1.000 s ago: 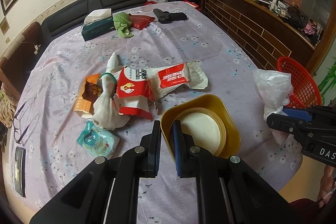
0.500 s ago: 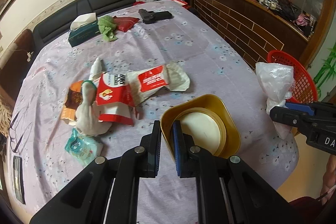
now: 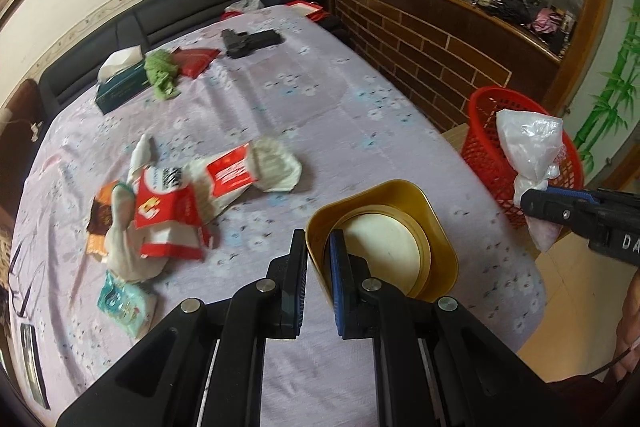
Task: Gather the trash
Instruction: 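Carry the bag and yellow cup to the red wastebasket and release both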
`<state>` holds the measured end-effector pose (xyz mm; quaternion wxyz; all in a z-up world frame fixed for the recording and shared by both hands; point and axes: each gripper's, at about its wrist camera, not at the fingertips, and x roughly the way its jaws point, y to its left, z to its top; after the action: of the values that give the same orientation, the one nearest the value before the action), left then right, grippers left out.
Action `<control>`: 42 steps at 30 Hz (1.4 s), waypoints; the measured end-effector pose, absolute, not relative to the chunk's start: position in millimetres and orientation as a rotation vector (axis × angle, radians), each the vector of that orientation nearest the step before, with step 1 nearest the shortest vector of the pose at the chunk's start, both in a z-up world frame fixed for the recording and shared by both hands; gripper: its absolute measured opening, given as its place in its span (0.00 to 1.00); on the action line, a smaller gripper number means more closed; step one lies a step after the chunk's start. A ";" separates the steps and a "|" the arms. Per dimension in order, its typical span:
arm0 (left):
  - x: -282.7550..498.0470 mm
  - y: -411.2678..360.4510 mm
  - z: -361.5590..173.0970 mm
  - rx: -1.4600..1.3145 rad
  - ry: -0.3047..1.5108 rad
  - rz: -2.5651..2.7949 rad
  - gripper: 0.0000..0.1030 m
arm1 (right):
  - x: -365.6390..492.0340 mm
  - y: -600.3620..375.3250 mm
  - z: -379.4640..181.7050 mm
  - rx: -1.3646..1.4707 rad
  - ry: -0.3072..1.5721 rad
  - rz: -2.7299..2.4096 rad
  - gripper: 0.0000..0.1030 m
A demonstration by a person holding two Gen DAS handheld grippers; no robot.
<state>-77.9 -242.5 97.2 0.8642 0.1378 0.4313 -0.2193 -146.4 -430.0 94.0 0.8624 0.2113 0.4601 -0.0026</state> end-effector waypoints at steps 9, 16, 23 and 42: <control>-80.5 -294.8 114.5 0.293 0.886 -0.590 0.10 | -174.3 -491.5 101.5 0.549 0.918 -0.147 0.33; -79.1 -357.6 126.0 0.297 0.909 -0.729 0.10 | -191.2 -542.8 111.5 0.637 0.871 -0.222 0.33; -73.7 -420.4 123.7 0.355 0.892 -0.786 0.10 | -184.1 -581.4 119.8 0.699 0.840 -0.246 0.34; -77.7 -380.9 118.8 0.277 0.903 -0.735 0.53 | -183.2 -579.4 135.1 0.631 0.819 -0.267 0.57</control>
<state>-77.7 -380.9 118.8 0.8263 0.1304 0.4250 -0.3458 -183.2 -579.4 135.1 0.8609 0.3005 0.3901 -0.1275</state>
